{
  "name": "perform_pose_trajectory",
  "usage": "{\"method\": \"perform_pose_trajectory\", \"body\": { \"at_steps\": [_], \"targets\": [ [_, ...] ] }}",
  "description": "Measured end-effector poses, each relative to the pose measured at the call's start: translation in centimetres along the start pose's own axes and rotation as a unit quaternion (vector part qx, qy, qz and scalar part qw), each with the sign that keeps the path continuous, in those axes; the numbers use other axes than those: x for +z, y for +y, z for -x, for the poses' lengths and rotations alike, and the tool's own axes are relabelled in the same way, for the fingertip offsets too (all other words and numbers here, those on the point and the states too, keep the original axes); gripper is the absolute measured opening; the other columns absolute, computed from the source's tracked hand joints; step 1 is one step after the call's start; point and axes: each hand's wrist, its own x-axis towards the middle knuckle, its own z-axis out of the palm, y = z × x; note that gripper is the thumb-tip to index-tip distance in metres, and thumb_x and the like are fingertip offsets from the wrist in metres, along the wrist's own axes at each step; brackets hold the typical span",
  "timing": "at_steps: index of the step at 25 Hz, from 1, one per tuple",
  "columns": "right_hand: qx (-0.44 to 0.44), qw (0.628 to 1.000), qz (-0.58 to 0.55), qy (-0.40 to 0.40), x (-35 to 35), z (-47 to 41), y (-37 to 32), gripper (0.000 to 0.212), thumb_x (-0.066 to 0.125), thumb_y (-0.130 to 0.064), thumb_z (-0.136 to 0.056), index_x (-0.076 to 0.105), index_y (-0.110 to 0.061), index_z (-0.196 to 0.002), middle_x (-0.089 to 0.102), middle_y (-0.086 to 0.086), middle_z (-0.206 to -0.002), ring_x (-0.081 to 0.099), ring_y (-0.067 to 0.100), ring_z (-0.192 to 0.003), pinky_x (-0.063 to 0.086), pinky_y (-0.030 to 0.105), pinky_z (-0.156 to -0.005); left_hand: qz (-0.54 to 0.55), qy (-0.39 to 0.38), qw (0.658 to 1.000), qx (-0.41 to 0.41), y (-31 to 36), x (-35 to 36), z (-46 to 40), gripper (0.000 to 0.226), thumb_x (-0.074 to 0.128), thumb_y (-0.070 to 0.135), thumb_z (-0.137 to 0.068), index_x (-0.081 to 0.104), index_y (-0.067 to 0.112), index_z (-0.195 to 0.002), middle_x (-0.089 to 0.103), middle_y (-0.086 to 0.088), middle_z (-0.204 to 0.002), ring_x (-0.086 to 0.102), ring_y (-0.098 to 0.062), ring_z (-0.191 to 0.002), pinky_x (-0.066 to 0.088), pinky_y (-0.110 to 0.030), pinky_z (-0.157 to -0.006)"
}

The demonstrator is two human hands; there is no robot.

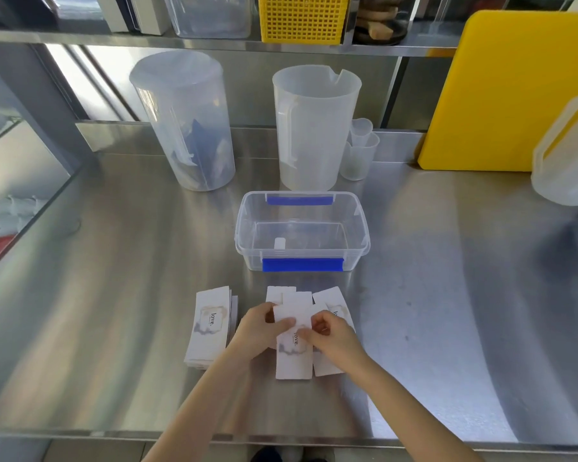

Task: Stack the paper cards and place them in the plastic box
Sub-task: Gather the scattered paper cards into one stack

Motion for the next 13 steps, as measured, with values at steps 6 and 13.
{"method": "perform_pose_trajectory", "body": {
  "at_steps": [6,13],
  "targets": [
    [0.001,0.996,-0.084,-0.015,-1.2,0.2,-1.3,0.008,0.056,-0.024,-0.086,0.057,-0.016,-0.084,0.063,0.001,-0.084,0.059,0.01,-0.072,0.047,0.011,-0.049,0.184,0.006,0.983,-0.012,-0.4,1.3,2.0,0.025,0.052,0.015,-0.089,0.06,-0.002,-0.105,0.067,-0.023,-0.107,0.062,-0.027,-0.087,0.051,-0.036,-0.078],
    [0.034,0.974,0.207,0.088,-1.8,-0.7,0.8,0.04,0.059,-0.029,-0.082,0.048,-0.004,-0.112,0.051,0.014,-0.115,0.051,0.026,-0.103,0.044,0.027,-0.08,0.226,0.058,0.971,-0.059,-1.7,0.8,2.7,0.021,0.045,0.02,-0.091,0.059,0.008,-0.101,0.066,-0.018,-0.106,0.061,-0.033,-0.095,0.046,-0.051,-0.095]
  ]
}}
